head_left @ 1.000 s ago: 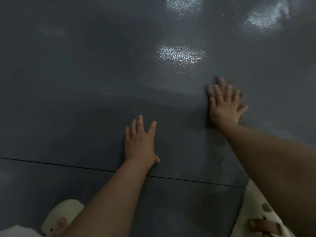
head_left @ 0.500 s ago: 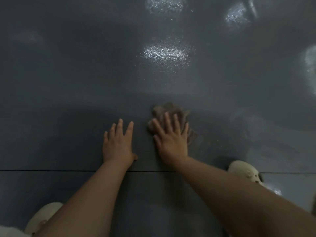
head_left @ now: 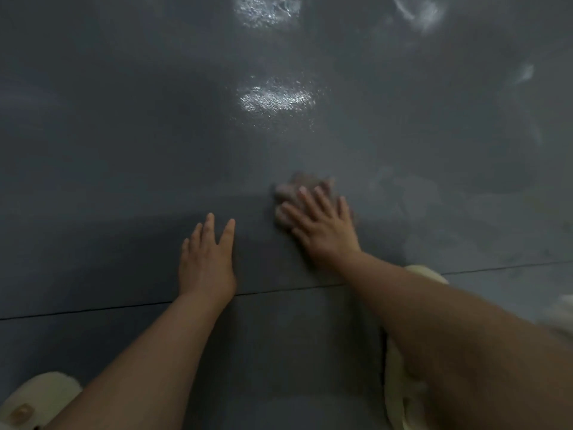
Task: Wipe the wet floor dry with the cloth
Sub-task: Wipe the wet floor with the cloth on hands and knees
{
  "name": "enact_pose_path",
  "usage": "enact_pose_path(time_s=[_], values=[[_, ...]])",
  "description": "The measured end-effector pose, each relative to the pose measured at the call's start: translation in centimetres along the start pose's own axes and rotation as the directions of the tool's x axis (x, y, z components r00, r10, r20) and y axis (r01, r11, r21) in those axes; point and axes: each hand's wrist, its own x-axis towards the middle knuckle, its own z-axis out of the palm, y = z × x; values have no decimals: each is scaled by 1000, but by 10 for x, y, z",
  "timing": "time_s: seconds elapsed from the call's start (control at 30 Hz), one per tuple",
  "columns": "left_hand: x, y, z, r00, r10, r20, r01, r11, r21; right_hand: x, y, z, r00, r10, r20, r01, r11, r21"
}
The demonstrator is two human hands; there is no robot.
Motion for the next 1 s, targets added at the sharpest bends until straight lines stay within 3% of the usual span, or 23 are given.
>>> enact_pose_path(time_s=[0.1, 0.23, 0.43, 0.57, 0.7, 0.87, 1.0], values=[[0, 16, -1, 1000, 24, 7, -24, 999, -37, -15, 44, -8, 929, 369, 12, -368, 923, 112], [4, 34, -2, 997, 63, 43, -60, 996, -60, -33, 30, 0, 825, 562, 54, -559, 799, 224], [18, 64, -5, 989, 146, 25, -143, 986, -90, -75, -54, 35, 888, 453, -76, -426, 874, 236], [22, 79, -4, 977, 192, 92, -186, 980, -71, -112, -69, 54, 941, 334, -55, -320, 930, 181], [27, 90, -8, 970, 192, 150, -192, 981, -15, -96, -33, 47, 969, 234, -82, -221, 965, 145], [34, 111, -14, 966, 176, 190, -182, 983, 17, -40, 40, 7, 948, 319, 7, -314, 932, 183], [25, 139, 1, 952, 214, 221, -242, 964, 110, 4, 87, -16, 953, 299, 42, -302, 945, 127]])
